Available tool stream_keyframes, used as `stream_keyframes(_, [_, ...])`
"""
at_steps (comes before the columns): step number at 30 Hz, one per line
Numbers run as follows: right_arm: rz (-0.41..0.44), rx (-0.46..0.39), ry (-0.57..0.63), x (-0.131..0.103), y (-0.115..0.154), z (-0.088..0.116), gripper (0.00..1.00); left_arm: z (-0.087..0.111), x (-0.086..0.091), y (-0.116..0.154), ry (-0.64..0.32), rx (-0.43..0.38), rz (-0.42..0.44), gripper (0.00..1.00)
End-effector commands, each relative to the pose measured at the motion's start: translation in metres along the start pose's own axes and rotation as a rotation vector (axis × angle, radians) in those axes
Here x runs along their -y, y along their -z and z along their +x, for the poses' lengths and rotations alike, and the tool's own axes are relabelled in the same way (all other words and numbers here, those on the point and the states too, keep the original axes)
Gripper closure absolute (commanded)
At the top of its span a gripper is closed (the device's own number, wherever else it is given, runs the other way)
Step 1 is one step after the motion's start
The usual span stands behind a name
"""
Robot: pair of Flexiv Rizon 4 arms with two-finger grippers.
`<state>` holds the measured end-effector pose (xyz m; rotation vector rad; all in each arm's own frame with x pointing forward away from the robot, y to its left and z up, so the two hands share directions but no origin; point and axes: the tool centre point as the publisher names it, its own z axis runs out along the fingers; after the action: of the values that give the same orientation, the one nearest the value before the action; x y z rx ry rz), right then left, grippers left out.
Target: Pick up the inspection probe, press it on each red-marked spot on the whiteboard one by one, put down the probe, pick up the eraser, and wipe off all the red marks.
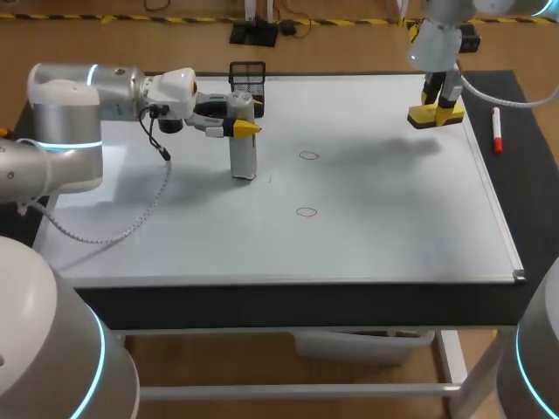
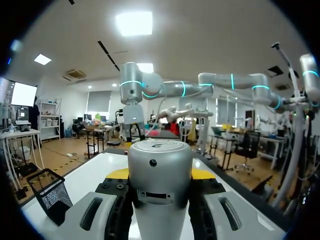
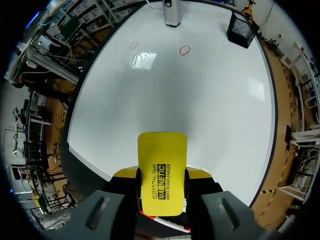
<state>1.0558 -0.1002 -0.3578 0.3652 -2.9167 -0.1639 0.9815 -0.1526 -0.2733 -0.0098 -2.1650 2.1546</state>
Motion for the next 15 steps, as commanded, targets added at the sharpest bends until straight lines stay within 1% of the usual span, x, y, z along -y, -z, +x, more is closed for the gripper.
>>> stream_keyframes(1, [0.004, -0.001, 0.001, 0.0002, 0.0020, 0.0009, 1.00, -0.0042, -0.0026, -0.0002, 0.001, -0.009, 0.005, 1.00])
stream_keyframes(15, [0.004, -0.001, 0.001, 0.0002, 0.0020, 0.0009, 1.00, -0.0034, -0.0051, 0.0011, 0.013, -0.005, 0.002, 1.00])
